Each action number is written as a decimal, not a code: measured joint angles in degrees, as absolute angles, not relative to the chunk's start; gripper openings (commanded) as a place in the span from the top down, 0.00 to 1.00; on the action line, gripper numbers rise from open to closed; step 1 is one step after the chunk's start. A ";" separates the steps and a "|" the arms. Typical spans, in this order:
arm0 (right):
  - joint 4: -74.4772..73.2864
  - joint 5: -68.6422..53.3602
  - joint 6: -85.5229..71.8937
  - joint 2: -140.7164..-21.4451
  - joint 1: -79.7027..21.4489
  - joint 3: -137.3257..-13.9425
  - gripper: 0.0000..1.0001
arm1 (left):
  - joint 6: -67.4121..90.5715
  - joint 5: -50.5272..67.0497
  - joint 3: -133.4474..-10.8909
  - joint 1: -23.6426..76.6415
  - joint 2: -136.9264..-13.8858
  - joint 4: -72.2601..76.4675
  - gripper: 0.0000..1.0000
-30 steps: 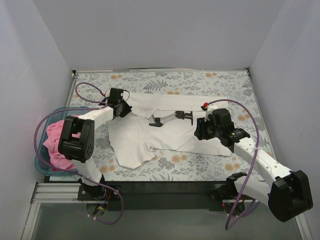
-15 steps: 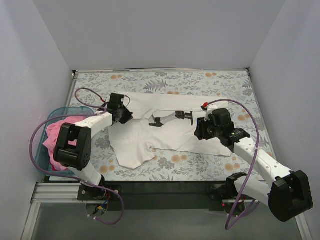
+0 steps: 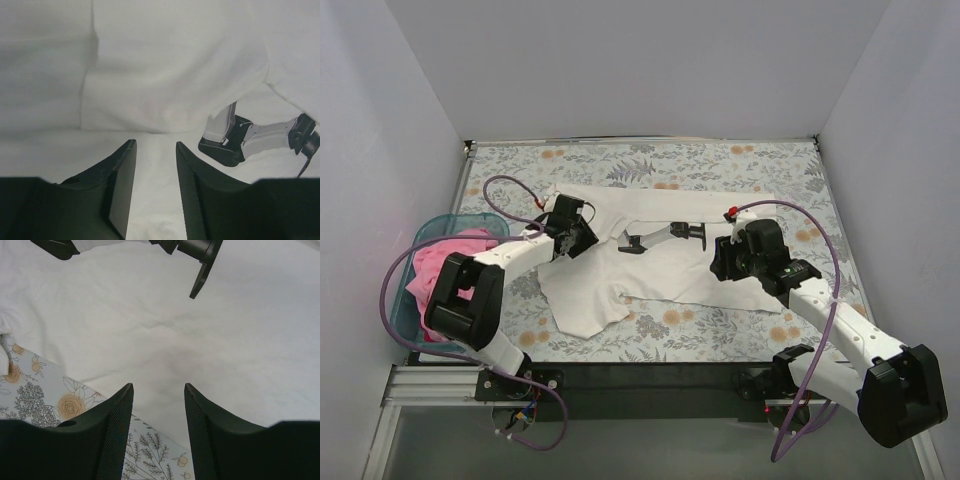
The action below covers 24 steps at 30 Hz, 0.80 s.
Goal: Fold and stack the t-shirts
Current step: Fold the tshirt
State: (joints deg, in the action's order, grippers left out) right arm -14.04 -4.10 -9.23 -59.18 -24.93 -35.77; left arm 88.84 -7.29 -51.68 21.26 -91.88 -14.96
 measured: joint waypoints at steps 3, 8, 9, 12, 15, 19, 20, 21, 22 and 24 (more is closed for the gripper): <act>-13.96 -3.53 -9.21 -59.16 -24.93 -35.75 0.56 | 85.08 -11.75 -51.96 24.69 -90.30 -15.16 0.57; -13.91 -3.07 -9.23 -58.81 -24.93 -35.75 0.55 | 74.35 -18.37 -55.46 32.12 -90.74 -14.63 0.59; -13.89 -3.07 -9.23 -58.81 -24.93 -35.75 0.56 | 73.12 -18.92 -56.07 33.36 -91.13 -14.41 0.61; -13.87 -2.92 -9.23 -58.78 -24.93 -35.75 0.55 | 67.16 -20.84 -59.18 35.90 -94.19 -12.95 0.63; -13.82 -2.74 -9.26 -58.41 -24.93 -35.75 0.56 | 61.67 -21.80 -61.28 36.86 -97.84 -10.92 0.63; -13.72 -2.70 -9.28 -57.82 -24.93 -35.75 0.56 | 55.79 -22.63 -63.86 37.26 -102.96 -9.39 0.63; -13.72 -2.68 -9.30 -57.67 -24.93 -35.75 0.55 | 54.81 -22.92 -64.60 37.26 -104.18 -9.04 0.63; -13.69 -2.68 -9.30 -57.56 -24.93 -35.75 0.55 | 53.98 -23.07 -65.36 37.26 -105.38 -8.91 0.63; -13.67 -2.63 -9.34 -57.47 -24.93 -35.75 0.55 | 53.28 -23.22 -66.11 37.26 -106.50 -8.75 0.63; -13.69 -2.35 -9.47 -57.28 -24.93 -35.75 0.54 | 52.16 -23.44 -67.44 37.26 -108.27 -8.49 0.64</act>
State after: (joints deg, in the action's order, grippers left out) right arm -13.69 -2.35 -9.47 -57.28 -24.93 -35.75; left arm 52.16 -23.44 -67.44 37.26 -108.27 -8.49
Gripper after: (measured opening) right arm 0.448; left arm 0.367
